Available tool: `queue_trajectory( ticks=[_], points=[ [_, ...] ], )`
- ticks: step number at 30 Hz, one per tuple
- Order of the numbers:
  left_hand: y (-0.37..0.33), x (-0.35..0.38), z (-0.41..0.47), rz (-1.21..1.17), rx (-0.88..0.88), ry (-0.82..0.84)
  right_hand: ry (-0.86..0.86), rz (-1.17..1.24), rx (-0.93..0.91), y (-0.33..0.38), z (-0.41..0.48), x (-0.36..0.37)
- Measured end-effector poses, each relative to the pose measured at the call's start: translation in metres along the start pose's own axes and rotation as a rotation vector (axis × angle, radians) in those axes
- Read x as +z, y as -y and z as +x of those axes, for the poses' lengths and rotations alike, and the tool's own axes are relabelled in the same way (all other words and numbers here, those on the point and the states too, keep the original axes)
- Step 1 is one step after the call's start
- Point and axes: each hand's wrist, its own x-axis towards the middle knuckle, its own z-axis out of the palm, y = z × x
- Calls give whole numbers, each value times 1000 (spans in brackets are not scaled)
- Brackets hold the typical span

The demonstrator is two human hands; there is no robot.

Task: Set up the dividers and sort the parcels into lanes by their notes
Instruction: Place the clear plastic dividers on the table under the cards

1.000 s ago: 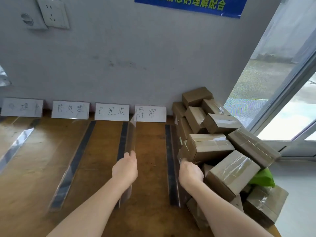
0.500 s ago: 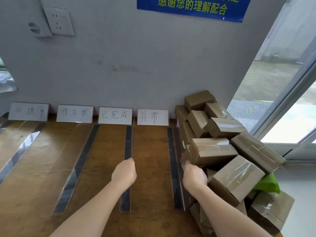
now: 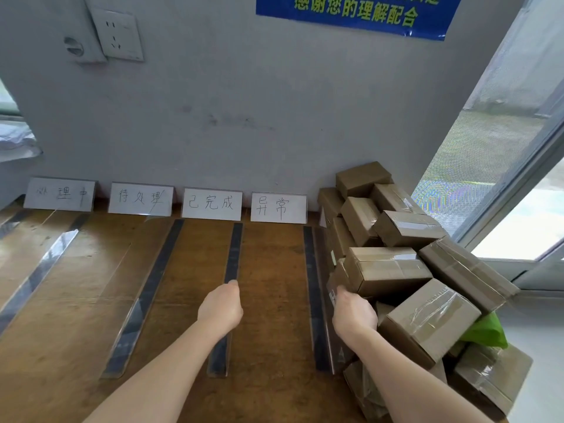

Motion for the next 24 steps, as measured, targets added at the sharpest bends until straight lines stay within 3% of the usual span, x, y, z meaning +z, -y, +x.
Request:
queue_trajectory(
  ticks=[24],
  points=[
    [-11,-4,-5,-33,-36,2,-18,-36,11,-7,-4,5]
  ],
)
